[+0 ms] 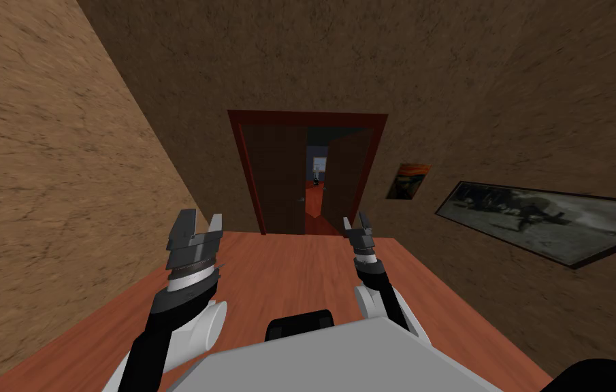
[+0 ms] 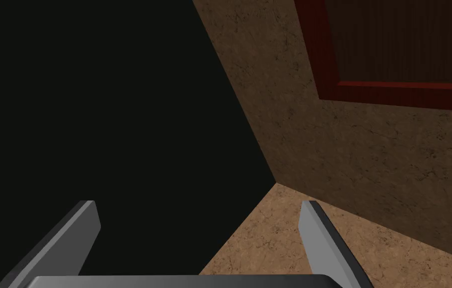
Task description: Push the door open
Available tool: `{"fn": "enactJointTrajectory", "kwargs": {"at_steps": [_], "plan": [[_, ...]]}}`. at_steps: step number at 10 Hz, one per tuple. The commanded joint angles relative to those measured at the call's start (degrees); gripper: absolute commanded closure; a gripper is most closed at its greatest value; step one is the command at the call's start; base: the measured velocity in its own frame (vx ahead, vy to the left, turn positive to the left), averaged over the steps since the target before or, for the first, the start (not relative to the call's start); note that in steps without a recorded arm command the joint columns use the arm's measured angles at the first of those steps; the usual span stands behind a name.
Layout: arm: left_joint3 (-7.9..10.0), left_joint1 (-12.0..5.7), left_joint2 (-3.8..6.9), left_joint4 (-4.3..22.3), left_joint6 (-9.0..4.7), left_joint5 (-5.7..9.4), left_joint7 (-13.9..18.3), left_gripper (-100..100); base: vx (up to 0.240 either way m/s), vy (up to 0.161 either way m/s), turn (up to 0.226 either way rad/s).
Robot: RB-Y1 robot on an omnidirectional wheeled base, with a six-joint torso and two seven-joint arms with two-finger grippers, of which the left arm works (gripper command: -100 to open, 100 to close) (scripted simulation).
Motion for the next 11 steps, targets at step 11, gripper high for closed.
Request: {"fn": "enactJointTrajectory", "kwargs": {"at_steps": [11], "plan": [[-1.34,-4.88,3.19,13.53,-1.73,-0.10,1.93,-100,0.113,-0.025,0.005]]}}
